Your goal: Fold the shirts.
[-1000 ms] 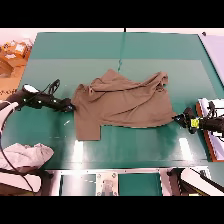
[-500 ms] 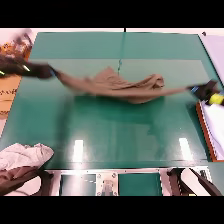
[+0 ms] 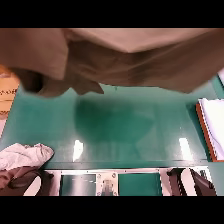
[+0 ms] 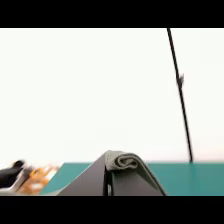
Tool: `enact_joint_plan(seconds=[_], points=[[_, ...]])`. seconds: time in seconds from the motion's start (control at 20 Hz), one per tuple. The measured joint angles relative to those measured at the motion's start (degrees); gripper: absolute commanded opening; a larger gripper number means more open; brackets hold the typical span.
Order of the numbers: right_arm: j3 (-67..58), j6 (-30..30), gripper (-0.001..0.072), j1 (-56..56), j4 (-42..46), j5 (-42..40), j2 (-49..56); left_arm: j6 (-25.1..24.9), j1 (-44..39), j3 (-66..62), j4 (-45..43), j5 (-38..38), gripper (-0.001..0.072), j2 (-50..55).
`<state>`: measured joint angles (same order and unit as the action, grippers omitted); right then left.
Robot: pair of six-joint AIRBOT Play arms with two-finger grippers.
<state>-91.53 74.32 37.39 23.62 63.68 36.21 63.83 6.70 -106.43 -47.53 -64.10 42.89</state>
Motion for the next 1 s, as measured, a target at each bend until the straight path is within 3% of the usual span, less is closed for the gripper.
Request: enact_joint_plan(seconds=[0.2,0.4,0.75,1.0], points=[[-5.07,2.51,0.0014,0.00,6.64,-2.64,-0.68,0.66,0.00,-4.22,-0.72,1.44,0.0021,-1.75],[-0.74,3.32,0.0014,0.00,9.90,-3.56,-0.15,2.54,0.00,-5.09,-1.99,-0.04,0.0021,3.45],[18.88,0.48,0.0014,-3.76,11.54,-5.95,10.19,3.37,-1.75,2.82,4.57,-6.67,0.0022,25.07],[26.08,-2.73,0.0014,-10.14,11.28,-12.57,27.76,2.71,-7.10,9.90,6.25,-1.92,0.0022,44.28]])
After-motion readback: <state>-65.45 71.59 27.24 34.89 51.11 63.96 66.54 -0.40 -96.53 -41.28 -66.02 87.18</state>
